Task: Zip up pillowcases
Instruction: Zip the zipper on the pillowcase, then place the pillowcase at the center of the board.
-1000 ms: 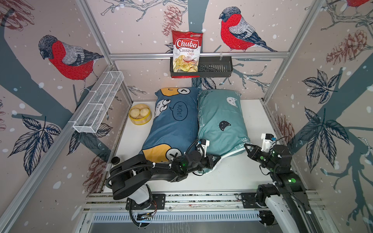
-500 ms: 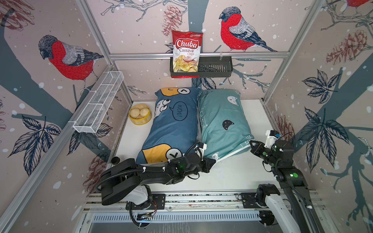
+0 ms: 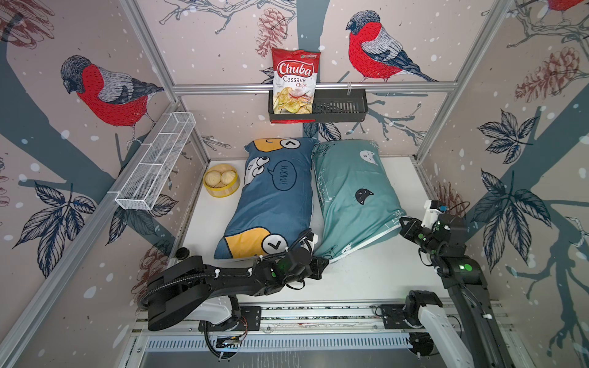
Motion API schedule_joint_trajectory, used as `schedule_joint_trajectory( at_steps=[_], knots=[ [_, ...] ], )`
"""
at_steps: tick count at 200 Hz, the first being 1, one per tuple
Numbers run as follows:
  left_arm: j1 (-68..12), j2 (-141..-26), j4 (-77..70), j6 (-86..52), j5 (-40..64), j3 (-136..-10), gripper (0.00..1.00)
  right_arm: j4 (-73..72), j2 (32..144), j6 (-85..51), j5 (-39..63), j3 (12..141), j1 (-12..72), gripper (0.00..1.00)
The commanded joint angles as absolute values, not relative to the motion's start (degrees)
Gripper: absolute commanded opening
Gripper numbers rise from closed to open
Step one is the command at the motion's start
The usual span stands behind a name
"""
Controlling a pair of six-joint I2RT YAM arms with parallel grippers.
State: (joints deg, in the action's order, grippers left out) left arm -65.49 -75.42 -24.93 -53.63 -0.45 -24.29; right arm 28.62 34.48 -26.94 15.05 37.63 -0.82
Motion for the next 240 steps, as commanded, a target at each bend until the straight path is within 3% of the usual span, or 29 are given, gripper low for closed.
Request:
schedule_joint_trajectory(
  at_steps=[1, 100, 106, 116, 134, 140, 161, 187, 215, 240],
  knots=[
    [-65.6, -74.5, -20.3, -53.9, -2.4, -23.2, 0.00, 24.2, 34.8, -24.4, 12.9, 39.1, -1.9, 0.00],
    [-65.6, -71.3, -16.9, -52.4, -5.1, -22.6, 0.00, 26.6, 35.6, -20.9, 18.0, 39.1, -7.1, 0.00],
    [-65.6, -70.3, -16.4, -51.9, -5.3, -23.0, 0.00, 27.1, 35.6, -20.3, 18.0, 39.1, -7.0, 0.09],
    [-65.6, -68.4, -14.3, -50.5, -6.2, -24.4, 0.18, 27.9, 35.4, -19.8, 16.1, 39.4, -6.3, 0.33],
    [-65.6, -64.5, -7.6, -46.3, -9.6, -28.4, 0.57, 29.1, 35.5, -19.4, 12.5, 41.2, -5.5, 0.89],
    [-65.6, -63.1, -5.1, -44.8, -11.2, -29.9, 0.64, 29.2, 35.7, -19.1, 11.7, 42.0, -5.3, 1.00],
    [-65.4, -58.1, 0.8, -37.9, -18.9, -33.9, 0.84, 26.9, 37.4, -19.5, 11.6, 43.6, -5.1, 1.00],
    [-61.9, -54.2, 4.6, -29.8, -27.2, -36.7, 0.97, 21.6, 43.2, -20.4, 12.6, 44.3, -3.9, 1.00],
    [-51.9, -52.6, 4.5, -24.2, -33.3, -36.4, 0.99, 15.0, 53.7, -18.5, 10.5, 45.4, -2.5, 1.00],
    [-42.4, -52.0, 0.2, -22.6, -31.0, -32.9, 0.99, 10.2, 63.4, -17.6, 13.6, 47.2, -2.5, 1.00]
  ],
)
